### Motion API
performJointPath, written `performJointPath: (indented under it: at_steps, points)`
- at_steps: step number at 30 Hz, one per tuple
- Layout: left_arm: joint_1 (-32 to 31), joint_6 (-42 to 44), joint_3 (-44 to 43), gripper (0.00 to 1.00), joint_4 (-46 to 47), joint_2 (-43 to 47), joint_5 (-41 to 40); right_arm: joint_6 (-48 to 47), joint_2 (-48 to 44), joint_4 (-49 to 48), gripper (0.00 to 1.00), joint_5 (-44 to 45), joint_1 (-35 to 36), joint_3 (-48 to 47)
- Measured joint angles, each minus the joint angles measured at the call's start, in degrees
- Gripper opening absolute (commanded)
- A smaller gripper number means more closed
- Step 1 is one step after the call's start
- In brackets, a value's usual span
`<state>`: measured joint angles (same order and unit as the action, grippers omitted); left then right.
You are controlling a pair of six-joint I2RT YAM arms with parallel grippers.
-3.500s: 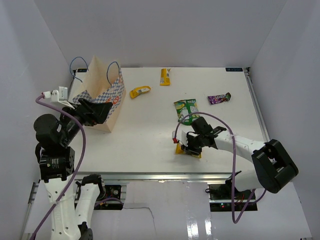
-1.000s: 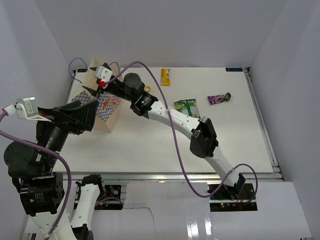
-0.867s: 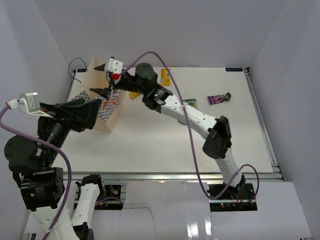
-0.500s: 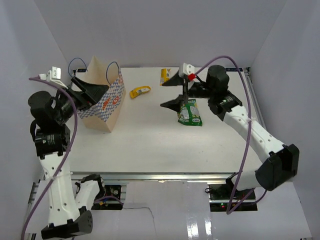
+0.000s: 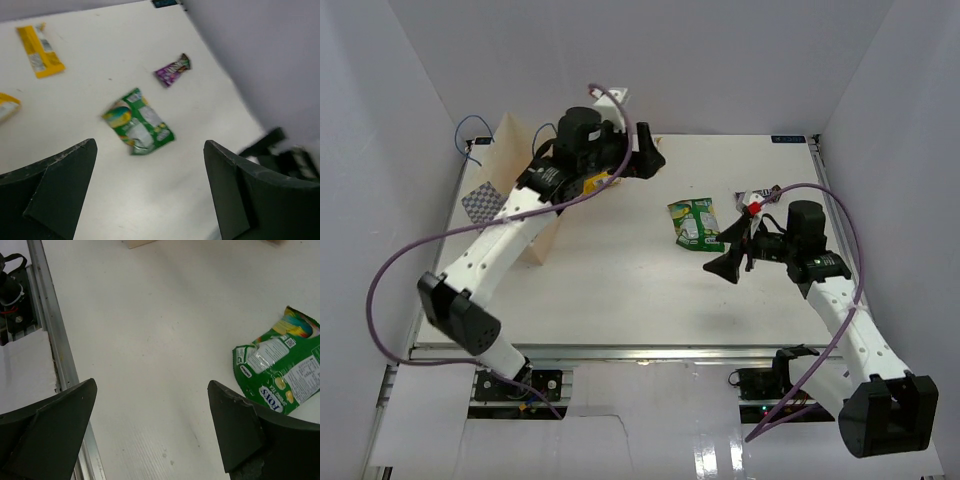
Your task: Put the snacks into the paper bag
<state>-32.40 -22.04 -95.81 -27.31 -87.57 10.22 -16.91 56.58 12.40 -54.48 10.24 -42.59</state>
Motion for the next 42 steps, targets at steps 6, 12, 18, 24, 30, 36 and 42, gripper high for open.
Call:
performJointPath:
  at_steps: [6, 12, 18, 24, 30, 36, 42]
  points:
    - [-1.0, 23.6, -4.7, 0.98, 0.1, -18.3, -11.6, -1.5, -4.4, 3.8, 0.97, 0.3, -4.0, 4.0]
    - [1.5, 37.1, -10.1, 0.98, 0.1, -36.1, -16.4, -2.4, -5.2, 5.7, 0.97, 0.9, -6.2, 5.4]
    - [5.4, 42.2, -15.0, 0.98, 0.6, -42.3, -17.4, -3.3, -5.2, 5.8, 0.97, 1.7, -7.3, 5.8]
    - [8.5, 44.5, -15.7, 0.98, 2.3, -42.5, -18.3, -3.7, -4.0, 5.8, 0.96, 1.9, -7.9, 5.8]
    - [11.2, 45.1, -16.9, 0.96, 3.5, -44.9, -16.8, -4.1, -2.1, 5.9, 0.96, 1.9, -8.4, 5.8]
    - [12.8, 45.1, -17.1, 0.93, 3.2, -48.5, -14.1, -4.6, 0.1, 5.9, 0.96, 1.9, -8.7, 5.6]
    - [13.7, 43.1, -17.1, 0.79, 2.4, -49.3, -12.3, -4.8, 2.0, 5.9, 0.96, 1.9, -9.2, 4.7]
